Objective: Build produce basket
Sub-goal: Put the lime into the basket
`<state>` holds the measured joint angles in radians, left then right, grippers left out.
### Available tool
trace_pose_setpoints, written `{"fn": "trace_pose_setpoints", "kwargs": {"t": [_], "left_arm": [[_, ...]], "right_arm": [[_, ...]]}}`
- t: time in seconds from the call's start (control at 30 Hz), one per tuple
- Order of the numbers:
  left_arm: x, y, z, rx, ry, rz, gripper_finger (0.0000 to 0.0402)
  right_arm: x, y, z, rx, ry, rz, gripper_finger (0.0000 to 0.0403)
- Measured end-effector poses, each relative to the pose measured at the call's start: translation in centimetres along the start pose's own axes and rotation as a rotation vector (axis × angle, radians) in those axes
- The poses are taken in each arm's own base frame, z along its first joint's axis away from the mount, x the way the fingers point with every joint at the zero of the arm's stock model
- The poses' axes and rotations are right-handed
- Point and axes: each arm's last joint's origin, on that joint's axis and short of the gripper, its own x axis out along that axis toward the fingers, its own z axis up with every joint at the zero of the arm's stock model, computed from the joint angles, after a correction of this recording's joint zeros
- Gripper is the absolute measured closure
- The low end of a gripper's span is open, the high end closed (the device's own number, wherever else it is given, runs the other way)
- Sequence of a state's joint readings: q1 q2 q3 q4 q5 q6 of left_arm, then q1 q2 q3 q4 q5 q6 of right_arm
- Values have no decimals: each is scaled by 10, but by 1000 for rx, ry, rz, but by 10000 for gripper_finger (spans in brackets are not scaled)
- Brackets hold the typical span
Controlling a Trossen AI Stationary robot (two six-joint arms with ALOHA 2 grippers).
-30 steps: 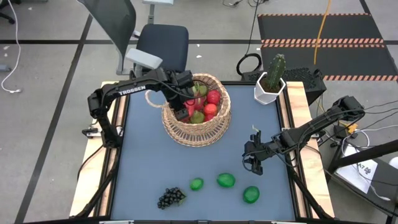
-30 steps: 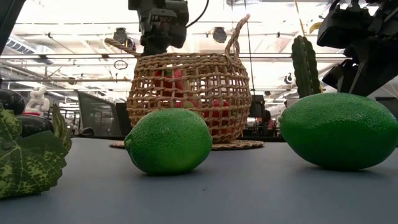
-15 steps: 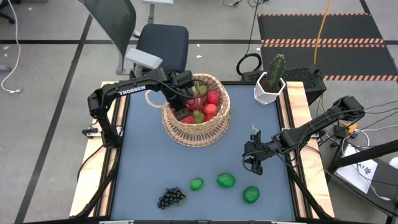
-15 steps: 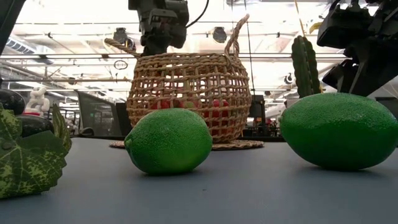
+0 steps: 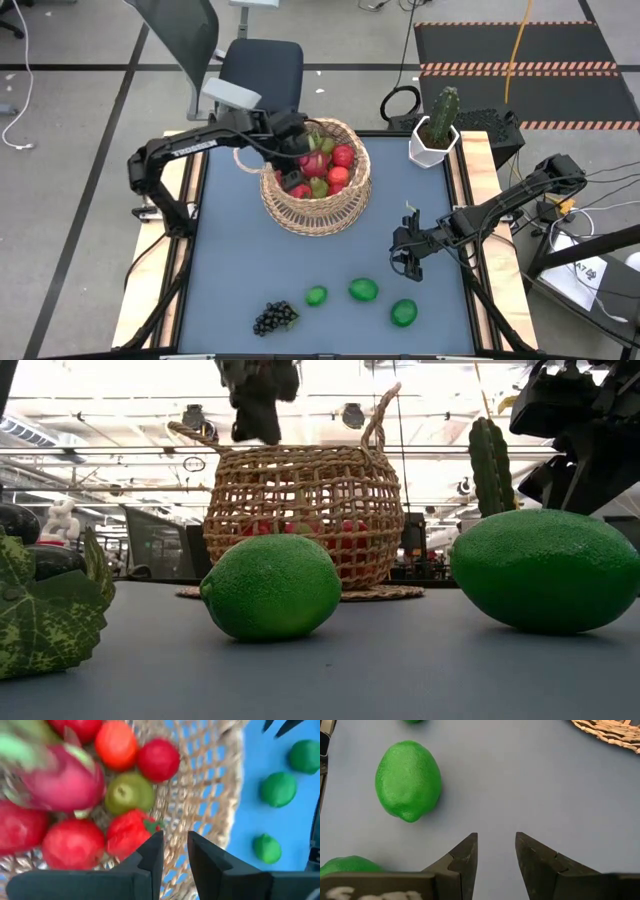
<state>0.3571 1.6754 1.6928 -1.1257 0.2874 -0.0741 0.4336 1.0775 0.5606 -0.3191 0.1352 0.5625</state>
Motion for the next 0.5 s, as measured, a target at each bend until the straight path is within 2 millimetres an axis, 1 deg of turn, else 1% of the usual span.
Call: {"fn": "trace_pose_setpoints", "kwargs": {"t": [0.2, 0.4, 0.5], "left_arm": [[-27, -23, -5, 73, -127, 23, 314], [-50, -52, -18, 153, -209, 98, 314], [-61, -68, -26, 196, -256, 134, 314]], "right_arm": [[0, 0, 0, 1, -2, -1, 277], [0, 0, 1, 9, -10, 0, 277], [0, 0, 1, 9, -30, -31, 277]]}}
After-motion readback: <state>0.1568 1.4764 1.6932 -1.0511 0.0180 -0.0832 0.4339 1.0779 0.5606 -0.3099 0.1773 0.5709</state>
